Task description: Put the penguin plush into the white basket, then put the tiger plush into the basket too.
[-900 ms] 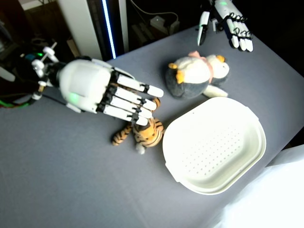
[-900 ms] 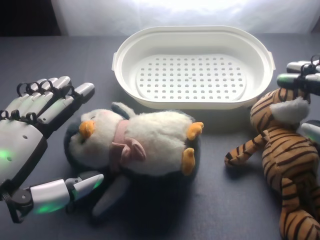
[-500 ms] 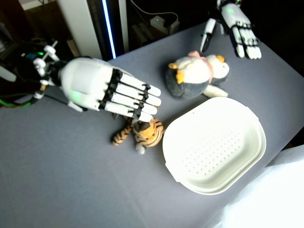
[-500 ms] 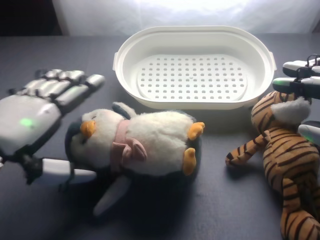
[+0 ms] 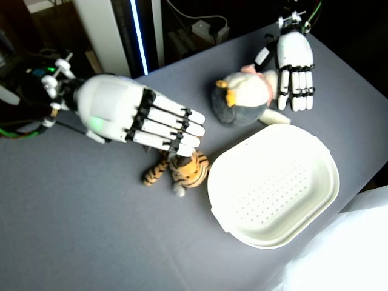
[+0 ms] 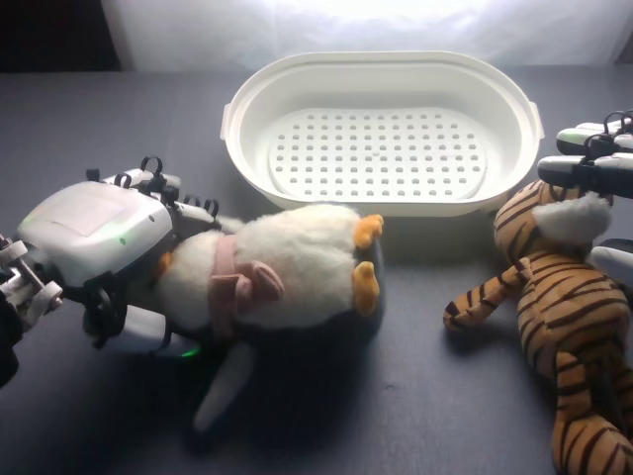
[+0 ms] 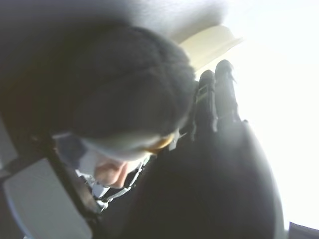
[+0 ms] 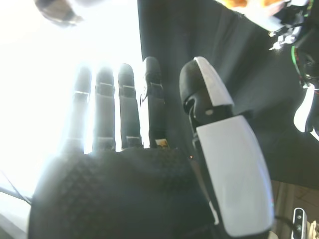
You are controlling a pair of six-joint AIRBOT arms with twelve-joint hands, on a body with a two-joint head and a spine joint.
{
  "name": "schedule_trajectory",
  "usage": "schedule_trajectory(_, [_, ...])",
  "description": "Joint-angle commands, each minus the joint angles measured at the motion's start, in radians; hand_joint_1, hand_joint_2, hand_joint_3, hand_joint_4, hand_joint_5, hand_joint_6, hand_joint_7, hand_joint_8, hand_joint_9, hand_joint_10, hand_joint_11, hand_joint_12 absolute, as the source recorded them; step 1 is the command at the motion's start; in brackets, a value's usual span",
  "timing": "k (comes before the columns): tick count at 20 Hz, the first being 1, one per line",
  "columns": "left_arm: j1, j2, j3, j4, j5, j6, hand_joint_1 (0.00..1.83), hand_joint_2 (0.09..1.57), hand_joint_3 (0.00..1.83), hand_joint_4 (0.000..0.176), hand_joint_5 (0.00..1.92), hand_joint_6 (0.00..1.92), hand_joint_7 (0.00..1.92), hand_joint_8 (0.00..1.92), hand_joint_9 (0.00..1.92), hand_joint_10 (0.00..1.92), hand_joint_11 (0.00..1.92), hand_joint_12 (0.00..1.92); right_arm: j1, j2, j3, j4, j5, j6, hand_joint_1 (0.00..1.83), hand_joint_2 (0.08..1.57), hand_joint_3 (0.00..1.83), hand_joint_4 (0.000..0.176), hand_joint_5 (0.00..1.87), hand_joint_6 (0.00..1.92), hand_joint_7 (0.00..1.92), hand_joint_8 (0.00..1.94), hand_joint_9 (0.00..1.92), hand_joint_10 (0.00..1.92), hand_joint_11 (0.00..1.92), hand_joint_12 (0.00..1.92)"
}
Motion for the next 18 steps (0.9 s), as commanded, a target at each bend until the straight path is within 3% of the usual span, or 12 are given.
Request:
schedule_trajectory(1, [-0.006, -0.012, -0.002, 0.012, -0.06, 0.008, 1.28, 1.03, 0.0, 0.0, 1.34, 0.06, 1.09, 1.0, 0.98, 0.8, 0.56, 1.36, 0.011, 0.002, 0.006, 0.013, 0.126, 0.009, 0.76, 1.32, 0.0, 0.032, 0.5, 0.0, 0.32, 0.0, 0.31, 0.0, 0.07, 0.61])
schedule_trajectory(2, [-0.006, -0.006, -0.012, 0.017, -0.111, -0.018, 1.29, 1.03, 0.0, 0.0, 1.38, 0.06, 1.12, 0.95, 0.95, 1.0, 0.75, 1.46, 0.006, 0.003, 0.006, 0.013, 0.126, 0.012, 0.74, 1.33, 0.0, 0.03, 0.51, 0.0, 0.32, 0.0, 0.32, 0.0, 0.08, 0.6])
schedule_trajectory(3, [-0.006, -0.002, -0.016, 0.023, -0.13, -0.031, 1.29, 1.03, 0.0, 0.0, 1.38, 0.06, 1.12, 0.95, 0.95, 1.0, 0.75, 1.46, 0.006, 0.003, 0.006, 0.013, 0.126, 0.012, 0.74, 1.33, 0.0, 0.03, 0.51, 0.0, 0.32, 0.0, 0.32, 0.0, 0.08, 0.6])
schedule_trajectory(4, [-0.005, 0.018, -0.033, 0.042, -0.2, -0.071, 1.24, 0.99, 0.0, 0.0, 1.42, 0.12, 0.98, 1.17, 0.89, 1.41, 0.79, 1.82, 0.005, 0.004, 0.006, 0.014, 0.126, 0.013, 0.76, 1.33, 0.0, 0.02, 0.51, 0.0, 0.33, 0.0, 0.32, 0.0, 0.08, 0.6])
schedule_trajectory(5, [-0.005, 0.037, -0.046, 0.056, -0.249, -0.095, 1.22, 0.98, 0.0, 0.0, 1.36, 0.27, 0.95, 1.25, 0.89, 1.53, 0.82, 1.9, 0.005, 0.005, 0.006, 0.014, 0.126, 0.013, 0.79, 1.34, 0.0, 0.01, 0.51, 0.0, 0.33, 0.0, 0.32, 0.0, 0.08, 0.6])
schedule_trajectory(7, [-0.005, 0.075, -0.07, 0.07, -0.37, -0.121, 1.28, 1.04, 0.0, 0.0, 1.3, 0.22, 1.06, 1.09, 0.87, 1.28, 0.72, 1.69, 0.005, 0.005, 0.006, 0.015, 0.126, 0.013, 0.78, 1.34, 0.0, 0.01, 0.52, 0.0, 0.34, 0.0, 0.34, 0.0, 0.11, 0.56])
schedule_trajectory(9, [-0.011, 0.091, -0.067, 0.063, -0.445, -0.124, 1.27, 1.05, 0.0, 0.0, 1.19, 0.47, 1.09, 1.01, 0.96, 1.09, 0.85, 1.49, 0.005, 0.004, 0.008, 0.016, 0.126, 0.013, 0.81, 1.34, 0.0, 0.001, 0.52, 0.0, 0.35, 0.0, 0.35, 0.0, 0.13, 0.55])
schedule_trajectory(11, [-0.063, 0.073, -0.02, 0.024, -0.439, -0.122, 1.26, 1.08, 0.0, 0.0, 1.16, 0.55, 1.0, 1.1, 0.92, 0.84, 0.66, 1.39, 0.008, 0.004, 0.01, 0.016, 0.126, 0.013, 0.81, 1.35, 0.0, 0.003, 0.52, 0.0, 0.35, 0.0, 0.33, 0.0, 0.11, 0.54])
schedule_trajectory(12, [-0.111, 0.045, 0.025, -0.003, -0.392, -0.122, 1.26, 1.06, 0.0, 0.0, 1.2, 0.49, 1.04, 1.03, 0.94, 0.78, 0.64, 1.37, 0.008, 0.004, 0.01, 0.016, 0.126, 0.013, 0.81, 1.35, 0.0, 0.005, 0.52, 0.0, 0.35, 0.0, 0.33, 0.0, 0.1, 0.54])
schedule_trajectory(16, [-0.265, -0.073, 0.193, -0.064, -0.208, -0.114, 1.25, 1.07, 0.0, 0.0, 1.12, 0.67, 1.05, 0.98, 0.97, 0.51, 0.47, 1.28, 0.004, 0.004, 0.015, 0.016, 0.125, 0.013, 0.78, 1.35, 0.0, 0.0, 0.51, 0.0, 0.36, 0.0, 0.35, 0.01, 0.13, 0.55])
schedule_trajectory(17, [-0.324, -0.113, 0.246, -0.078, -0.121, -0.077, 1.25, 1.07, 0.0, 0.0, 1.1, 0.68, 1.06, 0.97, 0.98, 0.51, 0.42, 1.29, 0.002, 0.004, 0.017, 0.016, 0.125, 0.013, 0.79, 1.35, 0.0, 0.0, 0.51, 0.0, 0.36, 0.0, 0.34, 0.0, 0.11, 0.55])
schedule_trajectory(18, [-0.366, -0.135, 0.275, -0.087, -0.054, -0.025, 1.25, 1.08, 0.0, 0.0, 1.06, 0.73, 1.07, 0.98, 1.0, 0.52, 0.53, 1.28, 0.0, 0.004, 0.018, 0.016, 0.125, 0.013, 0.79, 1.35, 0.0, 0.0, 0.51, 0.0, 0.36, 0.0, 0.34, 0.0, 0.12, 0.55])
